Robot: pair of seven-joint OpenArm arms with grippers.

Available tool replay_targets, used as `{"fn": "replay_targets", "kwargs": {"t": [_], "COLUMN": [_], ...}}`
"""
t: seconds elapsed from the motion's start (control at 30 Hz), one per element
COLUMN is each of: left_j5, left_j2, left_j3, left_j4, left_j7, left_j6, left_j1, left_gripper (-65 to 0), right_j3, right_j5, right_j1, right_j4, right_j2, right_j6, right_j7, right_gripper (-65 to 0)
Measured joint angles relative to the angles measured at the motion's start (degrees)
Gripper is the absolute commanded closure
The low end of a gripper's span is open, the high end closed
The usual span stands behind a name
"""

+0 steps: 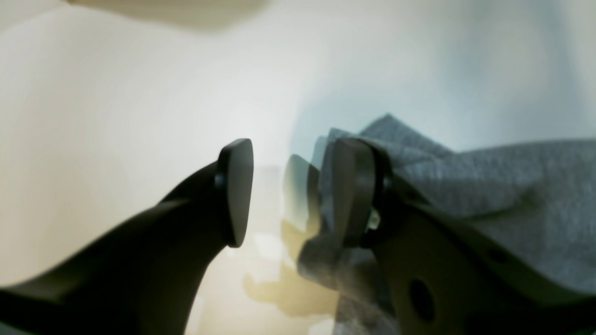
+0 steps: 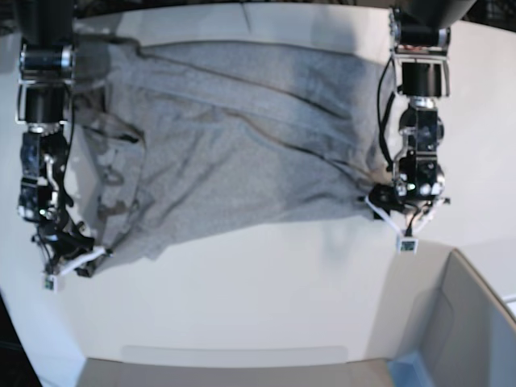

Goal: Layout the t-shirt on the table in an organized manner, then fold the t-shirt properly
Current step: 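Hold the shirt edge with both grippers and pull it flat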

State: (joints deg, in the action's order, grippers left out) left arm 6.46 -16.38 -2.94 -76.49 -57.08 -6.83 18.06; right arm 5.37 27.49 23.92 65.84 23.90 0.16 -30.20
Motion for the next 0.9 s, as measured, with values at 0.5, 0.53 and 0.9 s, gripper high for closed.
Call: {"fn": "replay_targets", "kwargs": {"t": [0.5, 0.53, 0.9], "left_j5": [-0.22, -0.24, -0.15], "left_j2": [-0.81, -0.94, -0.96], "left_j3": [-0.31, -1.38, -6.27], "left_j4": [-4.33, -4.33, -2.84], "left_j7": [0.20, 0.20, -2.27], "left_j6": [0.09, -0.35, -4.33], "left_j1": [0.04, 0.04, -0.07], "left_gripper": [-28.8, -29.0, -31.1], "right_j3": [0.09, 0.09, 0.09], "right_j5": [0.00, 0.00, 0.07], "right_j1": [-0.31, -0.31, -1.07], "right_j4": [0.00, 0.00, 0.00], "right_j2": [-0.09, -0.09, 0.00], "right_j6": [-0.02, -0.02, 0.00], "right_j7": [-0.15, -0.15, -0.02], "right_gripper": [0.0, 0.0, 0.0]}}
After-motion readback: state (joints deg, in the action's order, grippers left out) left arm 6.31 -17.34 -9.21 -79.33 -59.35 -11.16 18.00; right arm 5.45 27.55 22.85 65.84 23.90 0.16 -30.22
